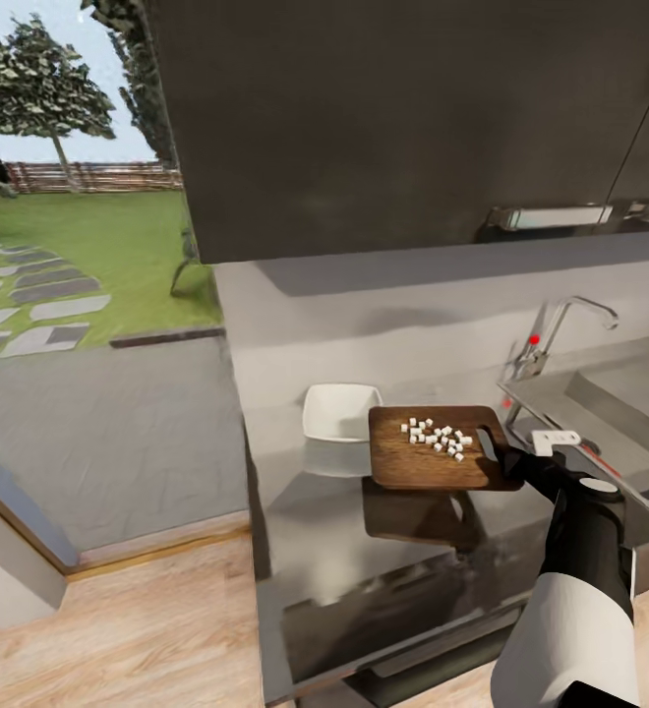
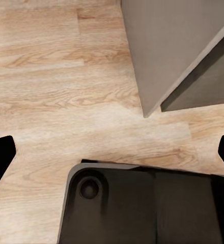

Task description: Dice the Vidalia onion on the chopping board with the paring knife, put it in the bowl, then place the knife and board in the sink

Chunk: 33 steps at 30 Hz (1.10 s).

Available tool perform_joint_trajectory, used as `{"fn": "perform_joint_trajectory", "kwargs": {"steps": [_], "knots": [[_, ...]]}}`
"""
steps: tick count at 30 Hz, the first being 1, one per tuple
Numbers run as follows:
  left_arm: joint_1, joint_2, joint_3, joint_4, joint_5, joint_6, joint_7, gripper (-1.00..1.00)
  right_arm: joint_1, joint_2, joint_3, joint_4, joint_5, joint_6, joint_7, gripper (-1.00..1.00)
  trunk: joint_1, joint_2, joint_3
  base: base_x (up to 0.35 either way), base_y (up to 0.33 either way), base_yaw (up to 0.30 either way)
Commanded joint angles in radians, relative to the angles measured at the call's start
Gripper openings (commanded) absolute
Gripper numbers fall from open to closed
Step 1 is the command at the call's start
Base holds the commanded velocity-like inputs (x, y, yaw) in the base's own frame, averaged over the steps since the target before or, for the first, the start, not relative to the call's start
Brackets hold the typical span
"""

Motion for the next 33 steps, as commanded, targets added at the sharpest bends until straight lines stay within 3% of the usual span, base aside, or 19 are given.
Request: {"fn": "perform_joint_trajectory", "kwargs": {"steps": [1, 26, 33], "knots": [[0.0, 0.0, 0.001, -0.001, 0.008, -0.001, -0.004, 1.0, -0.002, 0.001, -0.003, -0.002, 0.006, 0.003, 0.007, -1.0, 0.001, -0.002, 0.0, 0.0, 0.315, -0.182], [0.0, 0.0, 0.001, 0.0, 0.008, -0.001, -0.004, 1.0, -0.002, 0.0, -0.003, -0.018, 0.008, 0.004, 0.005, -1.0, 0.001, -0.002, 0.037, 0.001, 0.315, -0.182], [0.0, 0.0, 0.001, 0.003, 0.007, -0.001, -0.004, 1.0, -0.002, 0.0, -0.003, -0.035, 0.008, 0.006, 0.005, -1.0, 0.001, -0.002, 0.048, 0.13, 0.308, -0.182]]}}
